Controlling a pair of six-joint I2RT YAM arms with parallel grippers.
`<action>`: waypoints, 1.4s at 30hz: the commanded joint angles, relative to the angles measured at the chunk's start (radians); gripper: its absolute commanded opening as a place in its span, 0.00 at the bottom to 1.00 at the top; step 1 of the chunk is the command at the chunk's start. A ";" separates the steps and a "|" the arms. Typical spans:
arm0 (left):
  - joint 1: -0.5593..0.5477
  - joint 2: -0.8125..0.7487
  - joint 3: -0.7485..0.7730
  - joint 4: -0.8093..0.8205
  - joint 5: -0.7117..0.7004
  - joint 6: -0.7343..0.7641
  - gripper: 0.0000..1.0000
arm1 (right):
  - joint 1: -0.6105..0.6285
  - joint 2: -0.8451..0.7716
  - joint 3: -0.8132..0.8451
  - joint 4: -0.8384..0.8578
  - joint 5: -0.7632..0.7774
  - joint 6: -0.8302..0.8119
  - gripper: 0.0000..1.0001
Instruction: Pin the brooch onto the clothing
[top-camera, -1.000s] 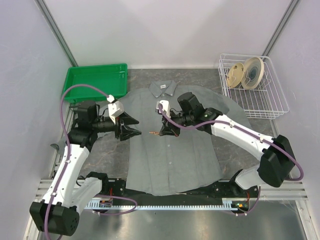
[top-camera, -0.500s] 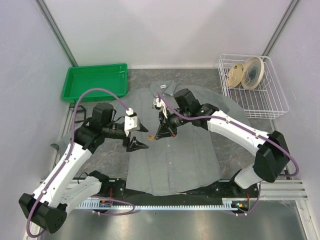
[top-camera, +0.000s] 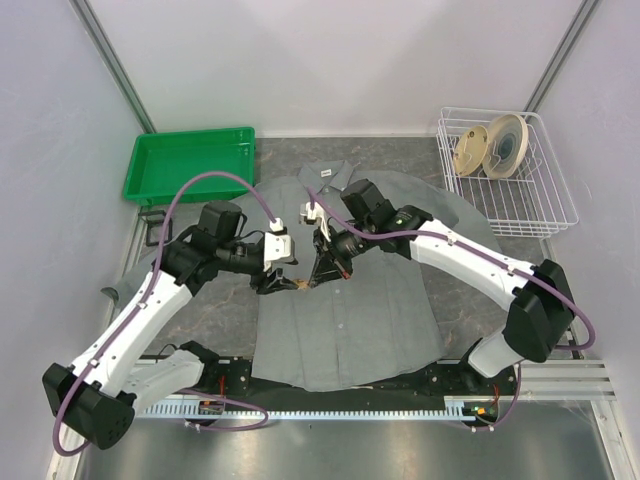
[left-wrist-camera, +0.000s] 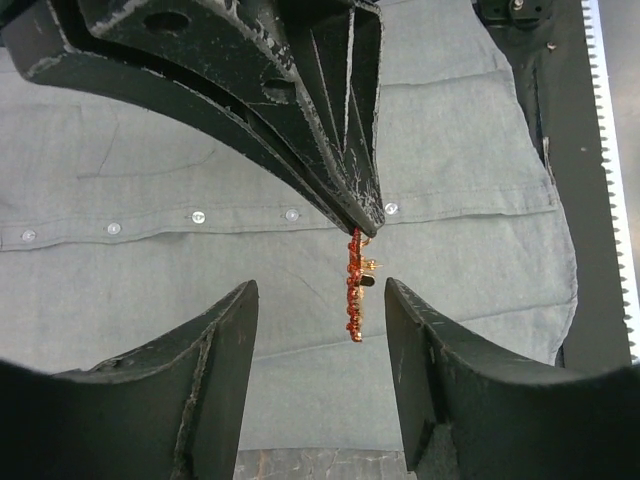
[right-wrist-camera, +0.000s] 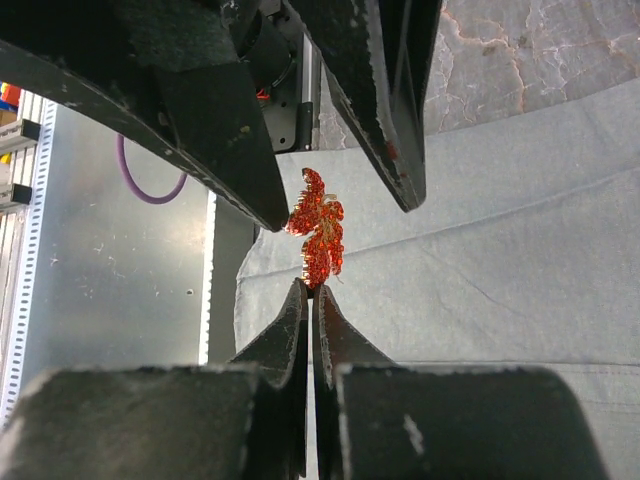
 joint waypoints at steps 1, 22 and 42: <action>-0.011 0.019 0.060 -0.053 0.005 0.115 0.59 | 0.006 0.015 0.064 -0.027 -0.023 -0.021 0.00; -0.054 0.054 0.068 -0.068 -0.023 0.128 0.46 | 0.009 0.041 0.112 -0.039 -0.054 -0.004 0.00; 0.257 0.059 -0.146 0.459 0.124 -0.832 0.02 | -0.153 0.035 0.115 0.047 0.176 0.074 0.77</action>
